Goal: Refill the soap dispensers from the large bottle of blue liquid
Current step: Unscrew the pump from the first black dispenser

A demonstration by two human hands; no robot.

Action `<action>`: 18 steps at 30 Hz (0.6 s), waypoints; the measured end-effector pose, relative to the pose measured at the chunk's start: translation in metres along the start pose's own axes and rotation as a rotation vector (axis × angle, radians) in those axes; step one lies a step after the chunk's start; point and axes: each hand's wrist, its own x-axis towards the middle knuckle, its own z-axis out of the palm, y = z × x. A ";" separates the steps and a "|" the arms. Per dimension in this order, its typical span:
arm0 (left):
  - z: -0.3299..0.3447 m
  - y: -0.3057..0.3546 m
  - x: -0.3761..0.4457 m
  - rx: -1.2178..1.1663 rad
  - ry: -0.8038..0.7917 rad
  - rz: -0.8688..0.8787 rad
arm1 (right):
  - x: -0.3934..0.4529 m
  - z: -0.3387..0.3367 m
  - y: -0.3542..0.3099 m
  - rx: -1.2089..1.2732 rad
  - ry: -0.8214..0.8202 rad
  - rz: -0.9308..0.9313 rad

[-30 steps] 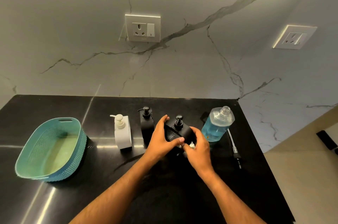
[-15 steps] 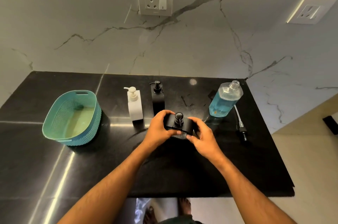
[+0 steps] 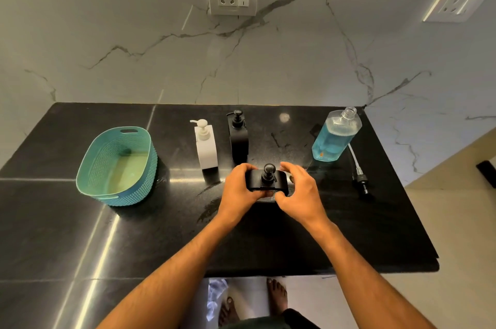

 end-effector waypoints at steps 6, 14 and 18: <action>-0.001 -0.002 0.002 0.063 -0.021 0.039 | 0.009 0.002 -0.033 -0.291 0.131 -0.120; -0.005 -0.004 0.008 0.079 -0.092 0.091 | 0.024 0.002 -0.048 -0.414 -0.024 -0.126; -0.006 -0.007 0.009 0.066 -0.095 0.111 | 0.031 -0.001 -0.053 -0.386 -0.124 -0.087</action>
